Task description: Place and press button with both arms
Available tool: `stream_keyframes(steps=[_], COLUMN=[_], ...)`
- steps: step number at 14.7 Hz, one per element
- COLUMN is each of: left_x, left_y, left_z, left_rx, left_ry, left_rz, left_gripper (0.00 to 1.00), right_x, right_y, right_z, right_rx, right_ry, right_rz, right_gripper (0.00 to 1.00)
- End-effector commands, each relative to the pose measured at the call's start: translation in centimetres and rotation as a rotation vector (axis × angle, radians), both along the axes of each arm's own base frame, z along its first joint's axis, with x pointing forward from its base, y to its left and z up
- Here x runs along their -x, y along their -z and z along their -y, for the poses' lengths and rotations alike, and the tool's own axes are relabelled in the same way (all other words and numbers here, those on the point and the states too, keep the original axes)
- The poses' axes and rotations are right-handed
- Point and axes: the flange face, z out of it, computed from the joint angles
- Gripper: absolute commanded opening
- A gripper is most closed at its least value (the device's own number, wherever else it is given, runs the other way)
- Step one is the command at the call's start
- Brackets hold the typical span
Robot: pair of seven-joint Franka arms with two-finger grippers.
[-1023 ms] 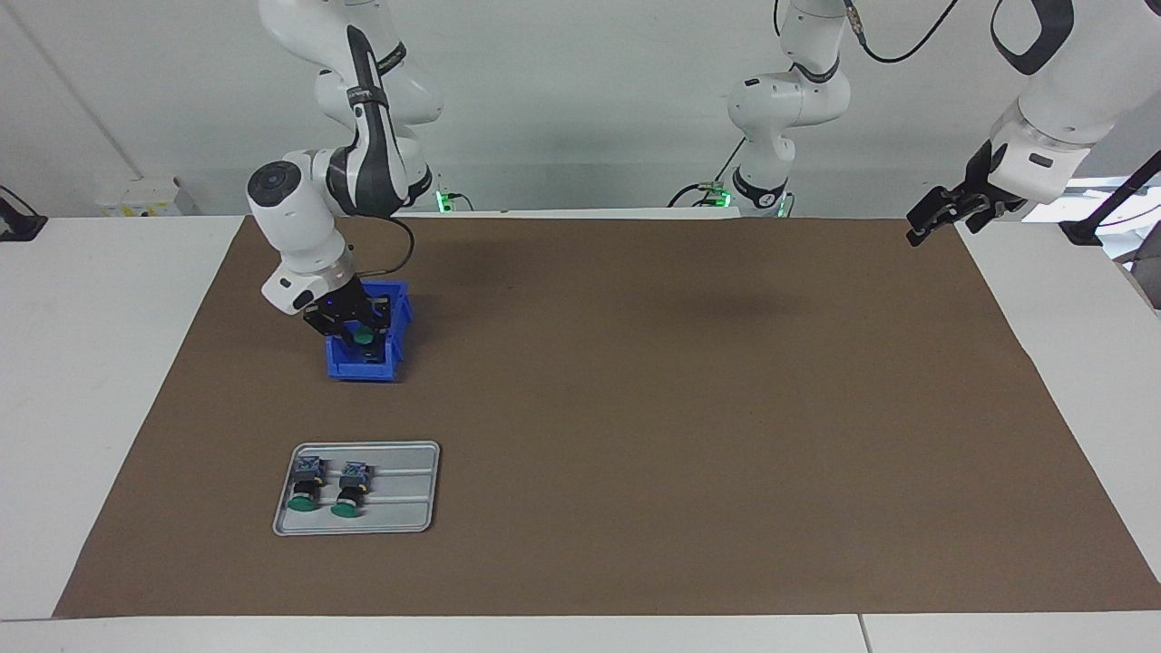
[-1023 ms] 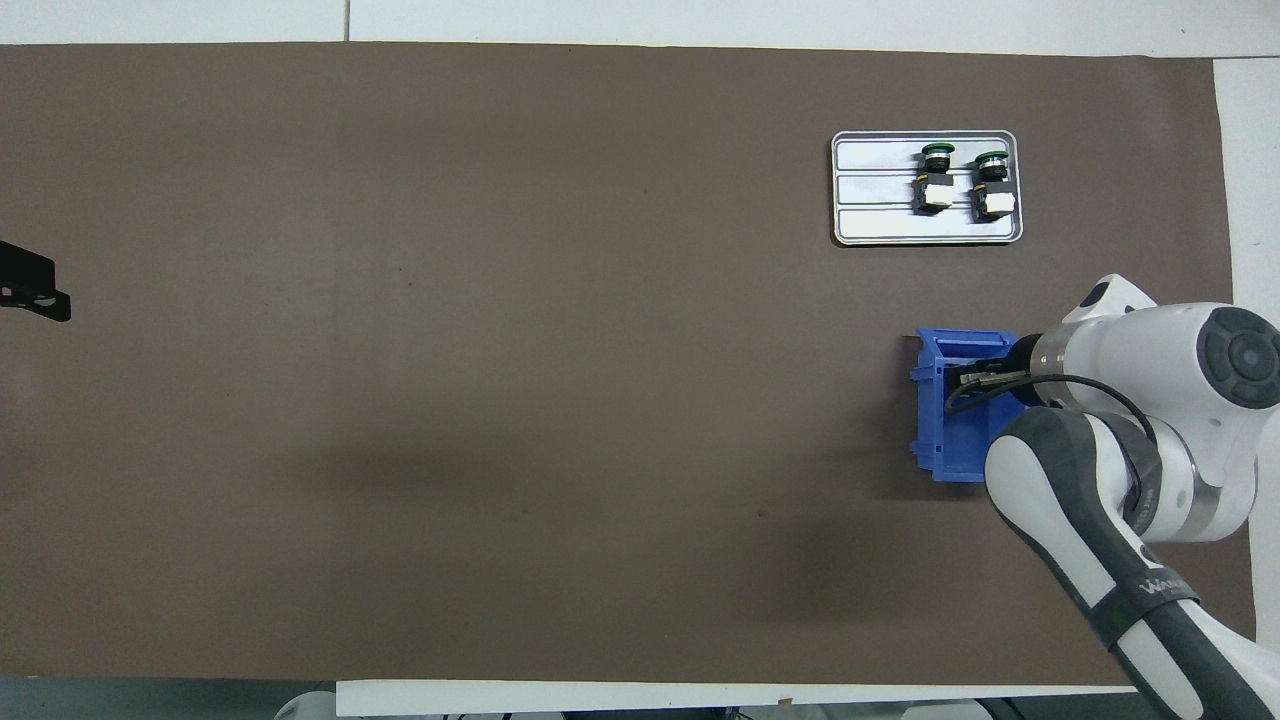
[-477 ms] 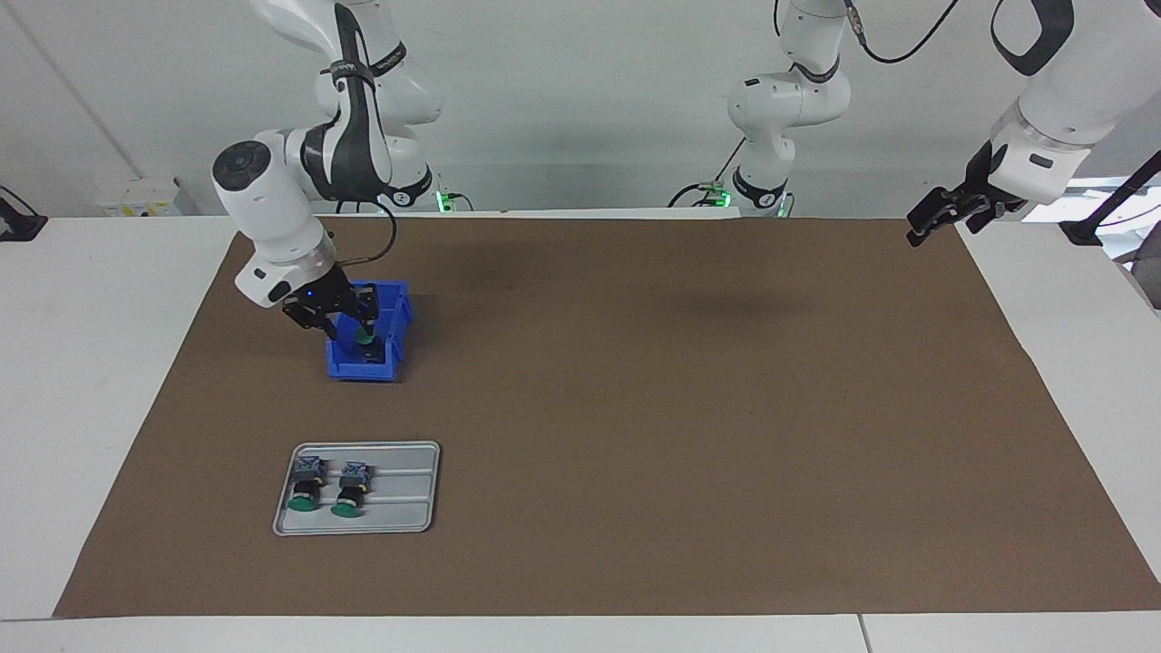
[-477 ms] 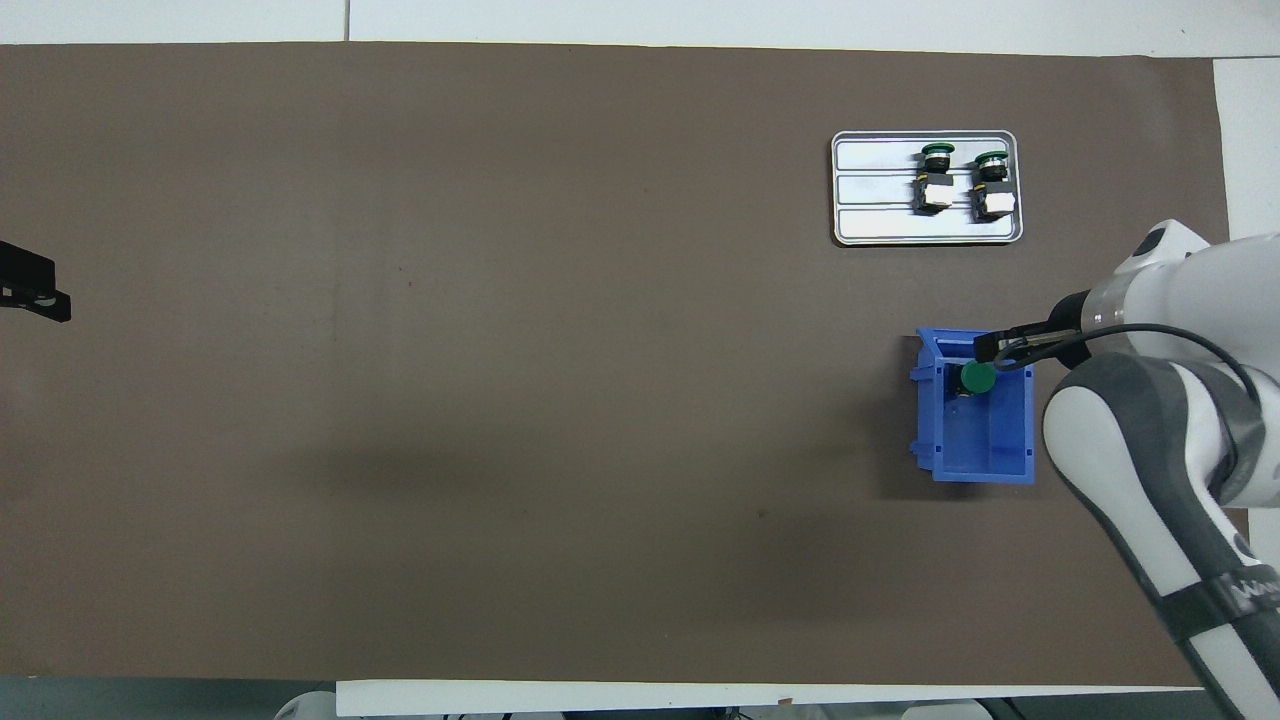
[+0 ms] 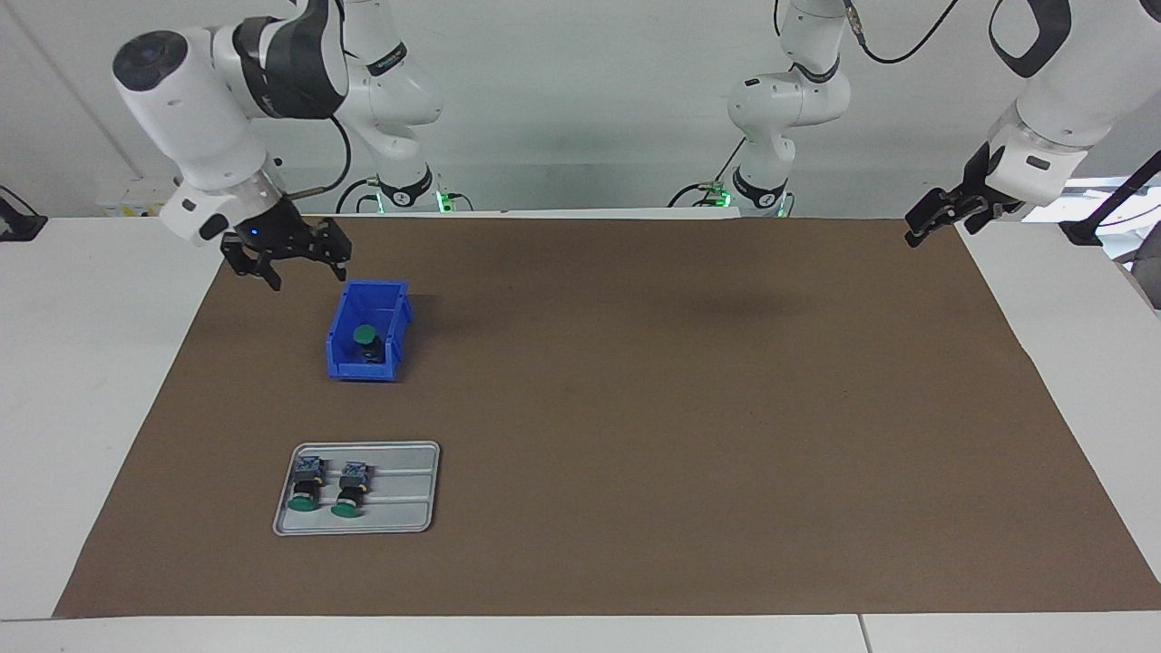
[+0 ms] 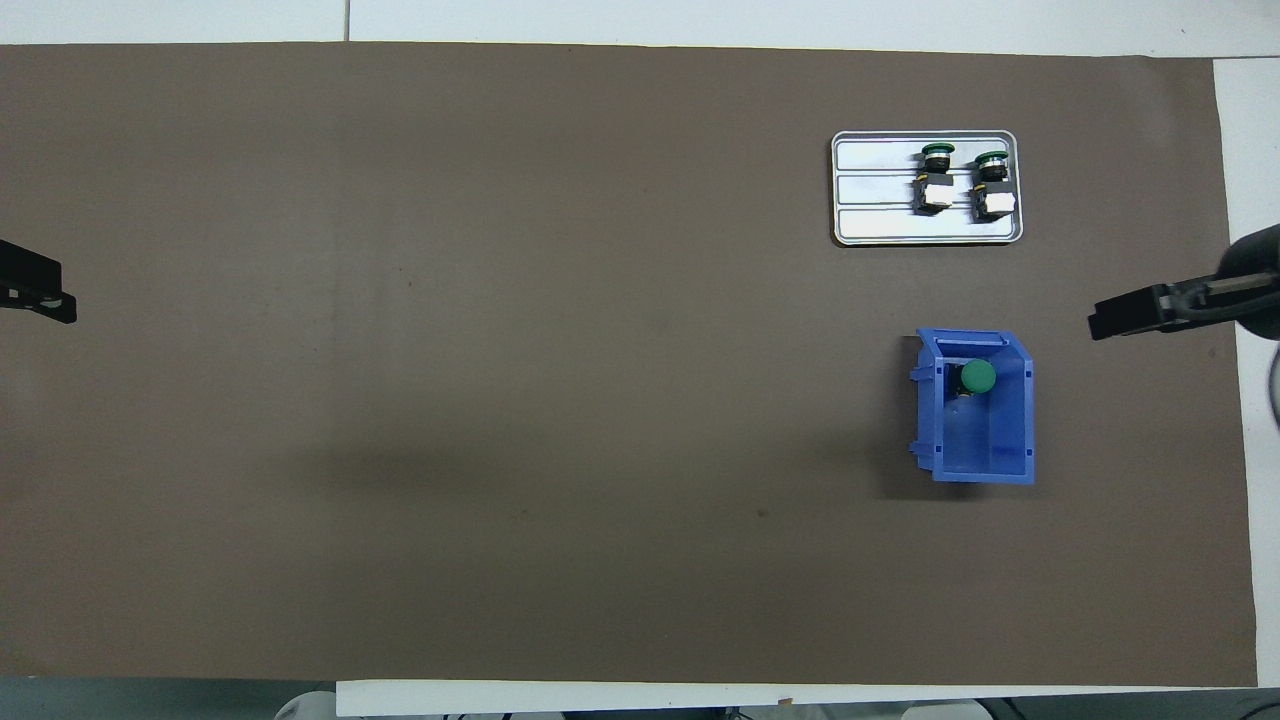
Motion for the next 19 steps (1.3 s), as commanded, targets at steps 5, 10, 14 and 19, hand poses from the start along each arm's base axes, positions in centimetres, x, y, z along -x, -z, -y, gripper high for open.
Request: stream_keyframes(steps=[5, 10, 14, 19], left_x=[0.5, 0.5, 0.4, 0.2], left_y=[0.0, 0.0, 0.0, -0.1], left_z=[0.5, 0.3, 0.0, 0.1], left_rx=[-0.019, -0.018, -0.018, -0.017], left_ry=[0.026, 0.026, 0.023, 0.022], left_rz=[0.01, 0.011, 0.014, 0.031], left_gripper=[1.0, 0.99, 0.99, 1.0], right_x=[-1.0, -0.5, -0.4, 0.1], right_y=[-7.9, -7.7, -6.7, -6.4], right_z=[3.4, 2.8, 2.8, 2.5], right_rx=[0.063, -0.011, -0.015, -0.011], right_ry=[0.031, 0.032, 0.048, 0.067], right_rz=[0.011, -0.01, -0.018, -0.017], right_gripper=[1.0, 0.99, 0.99, 0.99])
